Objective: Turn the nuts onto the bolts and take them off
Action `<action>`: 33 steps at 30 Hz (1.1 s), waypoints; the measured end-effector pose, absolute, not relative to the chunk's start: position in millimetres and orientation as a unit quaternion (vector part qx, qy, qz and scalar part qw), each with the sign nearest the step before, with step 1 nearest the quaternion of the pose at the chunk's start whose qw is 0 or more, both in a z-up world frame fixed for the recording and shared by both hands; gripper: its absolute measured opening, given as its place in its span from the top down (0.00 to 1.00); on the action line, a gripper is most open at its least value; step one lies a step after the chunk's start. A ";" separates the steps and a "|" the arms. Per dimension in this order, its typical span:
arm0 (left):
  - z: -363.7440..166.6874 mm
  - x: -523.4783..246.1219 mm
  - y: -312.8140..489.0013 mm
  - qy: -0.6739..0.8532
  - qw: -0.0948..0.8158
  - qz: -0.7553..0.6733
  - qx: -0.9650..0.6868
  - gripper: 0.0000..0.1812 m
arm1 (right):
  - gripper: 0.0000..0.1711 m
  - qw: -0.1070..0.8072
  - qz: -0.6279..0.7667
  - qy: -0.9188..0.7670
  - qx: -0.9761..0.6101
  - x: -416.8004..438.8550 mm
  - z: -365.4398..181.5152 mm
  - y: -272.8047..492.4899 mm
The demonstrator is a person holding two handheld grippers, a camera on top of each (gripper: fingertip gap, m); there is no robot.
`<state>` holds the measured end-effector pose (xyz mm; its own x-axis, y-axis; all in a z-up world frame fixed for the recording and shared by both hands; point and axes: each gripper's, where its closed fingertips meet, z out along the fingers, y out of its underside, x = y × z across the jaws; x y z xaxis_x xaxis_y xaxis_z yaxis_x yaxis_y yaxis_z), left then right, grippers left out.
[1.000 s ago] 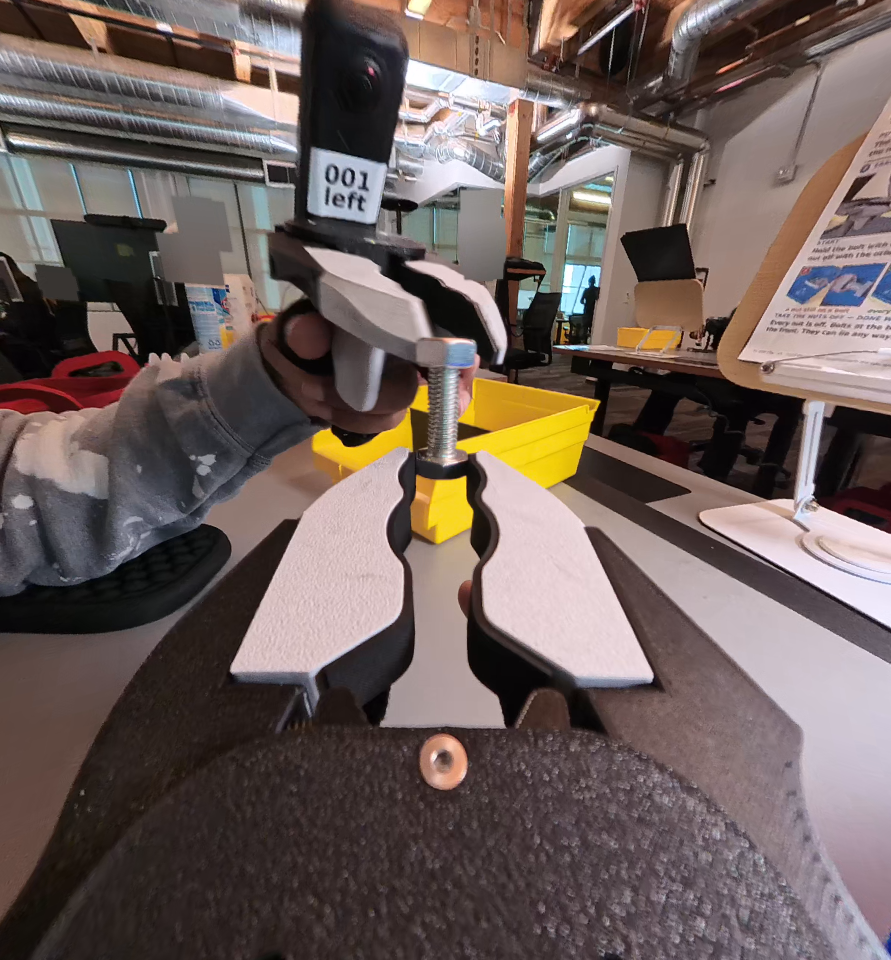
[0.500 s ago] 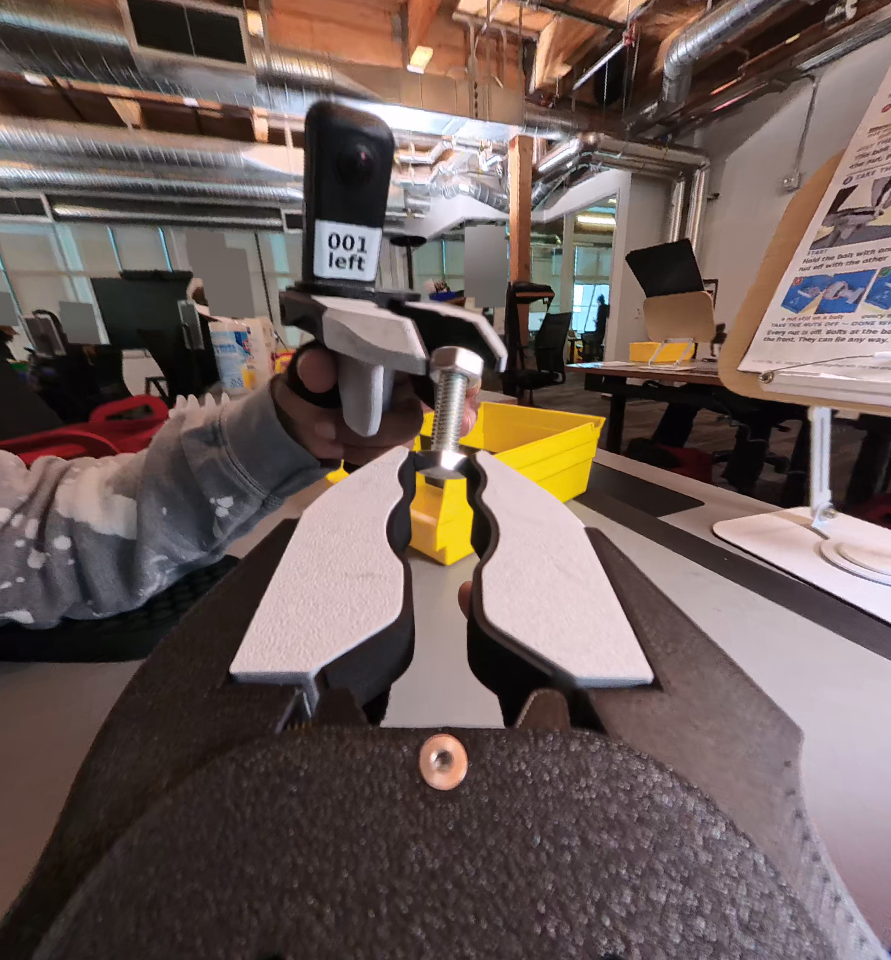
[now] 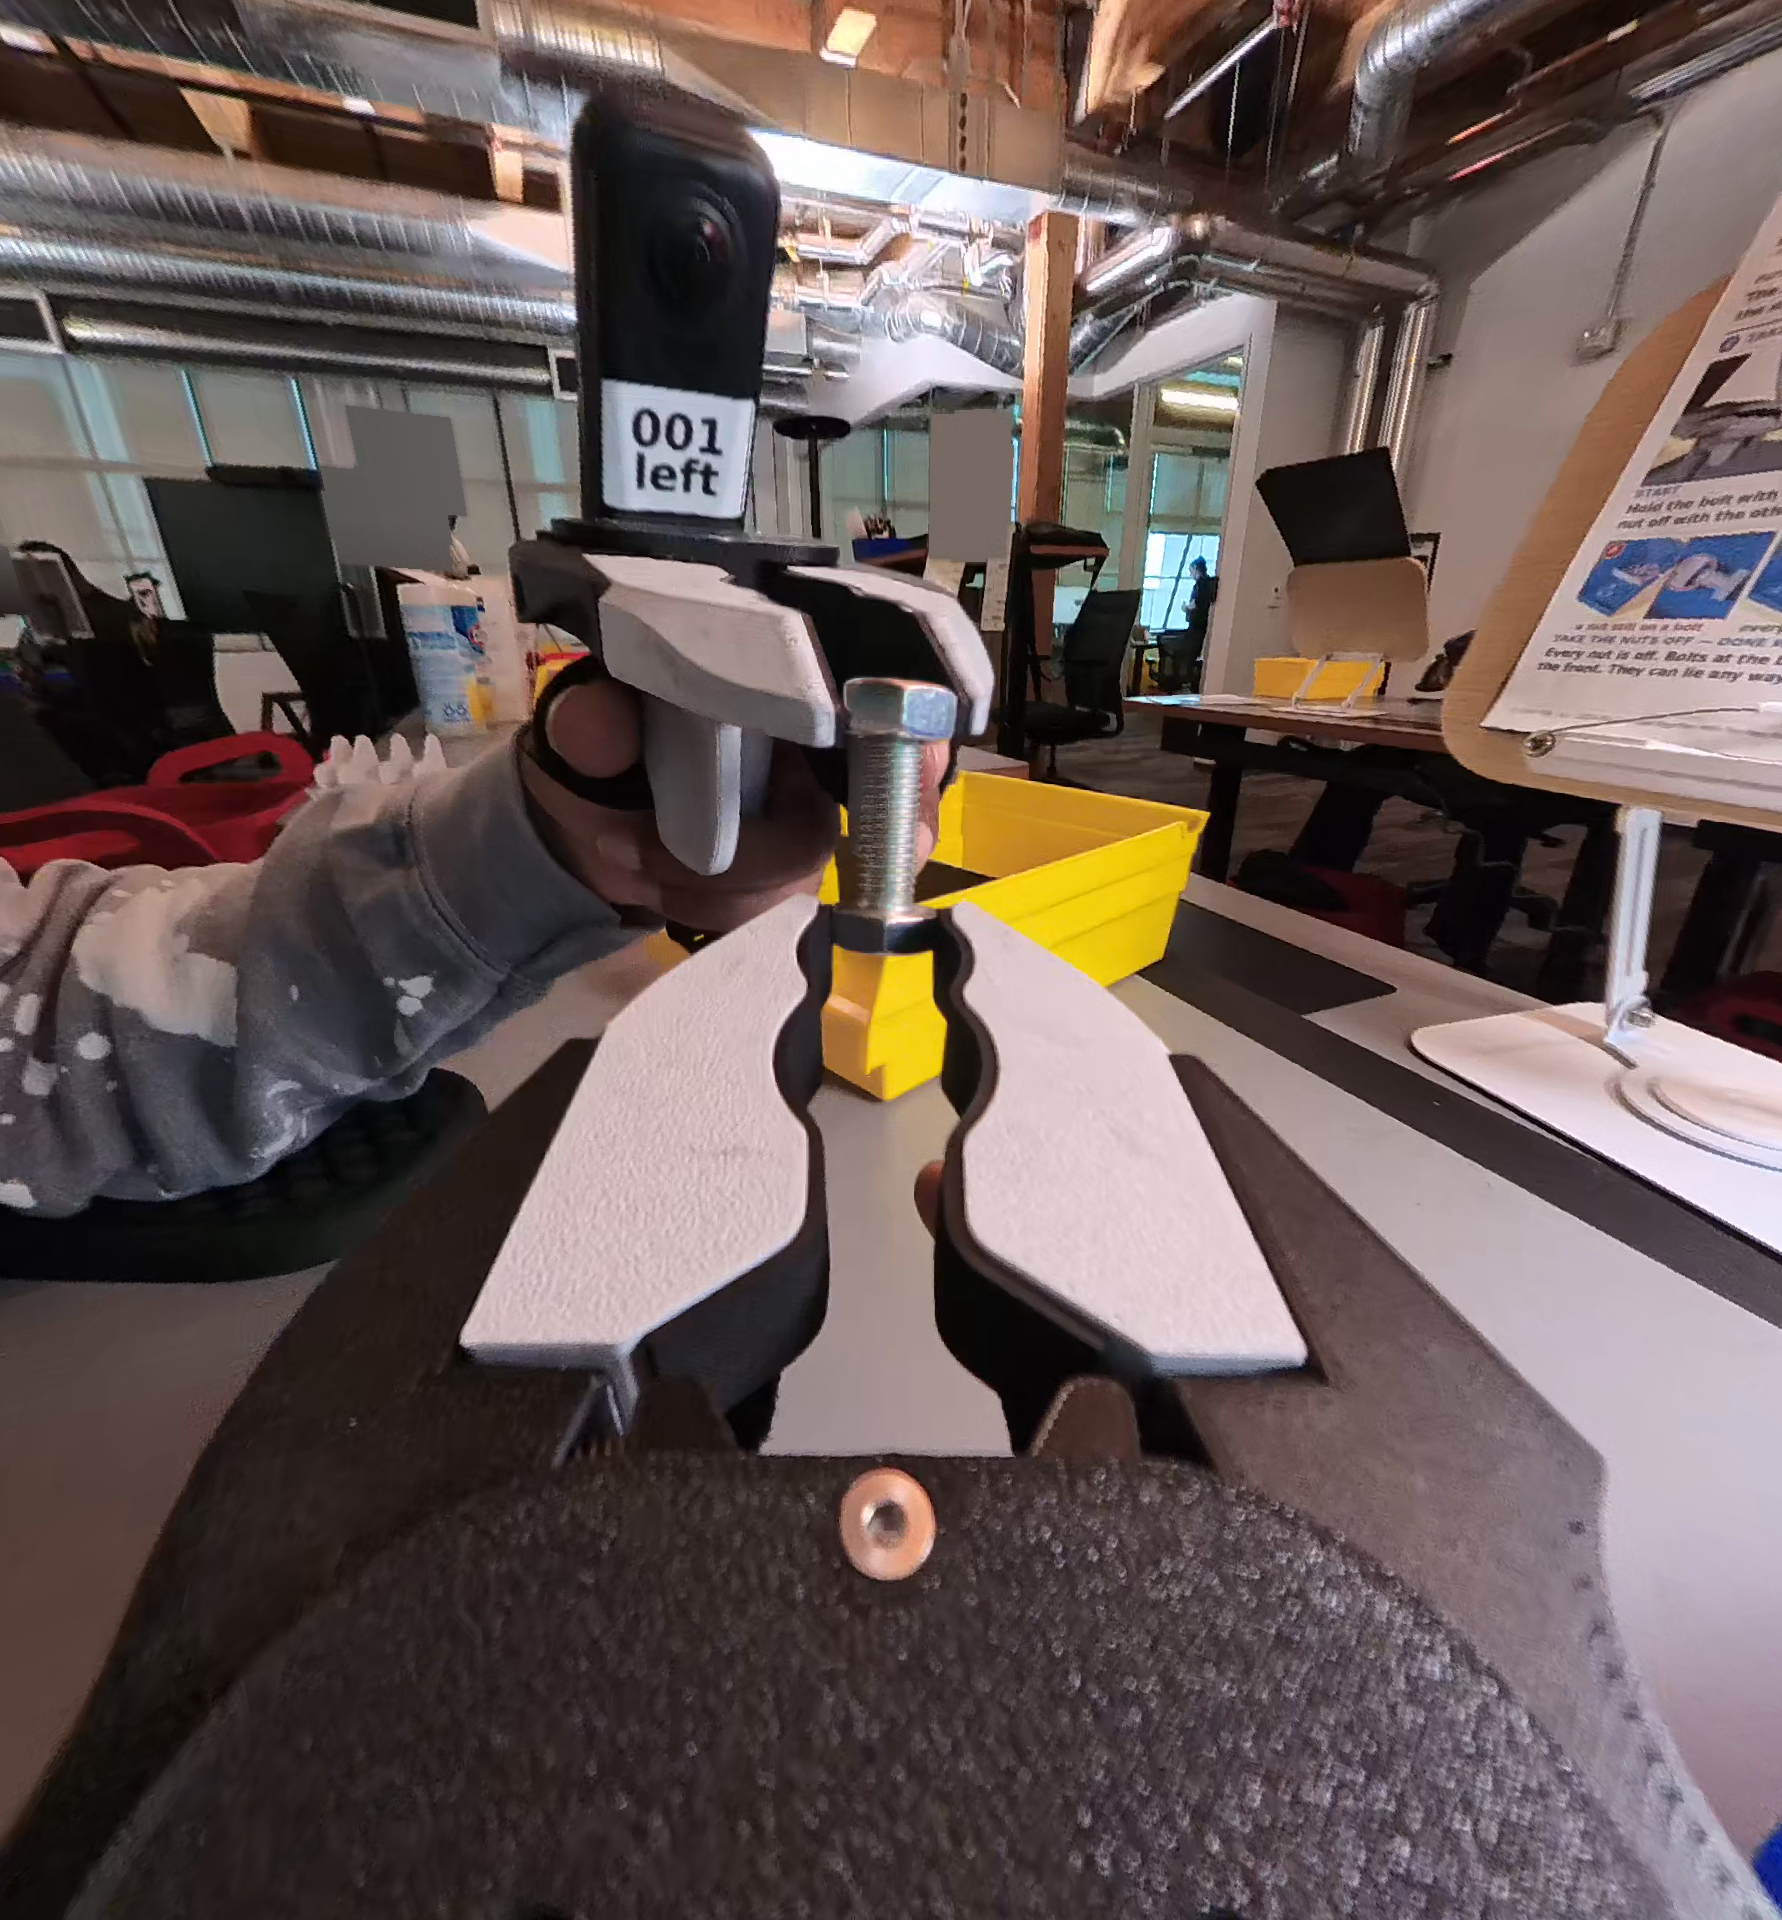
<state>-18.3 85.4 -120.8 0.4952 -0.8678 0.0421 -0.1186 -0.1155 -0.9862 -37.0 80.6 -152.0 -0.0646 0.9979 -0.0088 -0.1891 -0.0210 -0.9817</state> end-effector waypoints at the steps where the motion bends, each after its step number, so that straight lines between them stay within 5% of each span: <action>1: -121.9 -18.3 85.4 0.373 0.551 -0.334 -0.668 0.89 | 0.89 0.526 0.561 -0.464 -0.441 -37.6 -153.5 80.7; 15: -110.3 -33.4 88.9 0.340 0.573 -0.364 -0.651 0.92 | 0.90 0.498 0.636 -0.445 -0.386 -23.7 -129.2 68.4; 22: -103.9 -12.5 75.4 0.358 0.562 -0.399 -0.629 0.83 | 0.89 0.498 0.633 -0.444 -0.392 -25.7 -133.0 71.1; 27: -104.9 -25.8 89.9 0.325 0.578 -0.371 -0.650 0.90 | 0.90 0.494 0.655 -0.437 -0.369 -20.8 -126.0 67.0; 33: -100.1 -20.1 78.1 0.347 0.574 -0.397 -0.626 0.84 | 0.89 0.498 0.649 -0.440 -0.369 -20.4 -124.0 67.0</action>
<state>-20.1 78.1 -100.1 0.4429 -0.8911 0.0991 0.0208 -0.1003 -0.9947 -20.4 67.0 -124.0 -0.2312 0.9721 -0.0406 -0.3225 -0.1159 -0.9395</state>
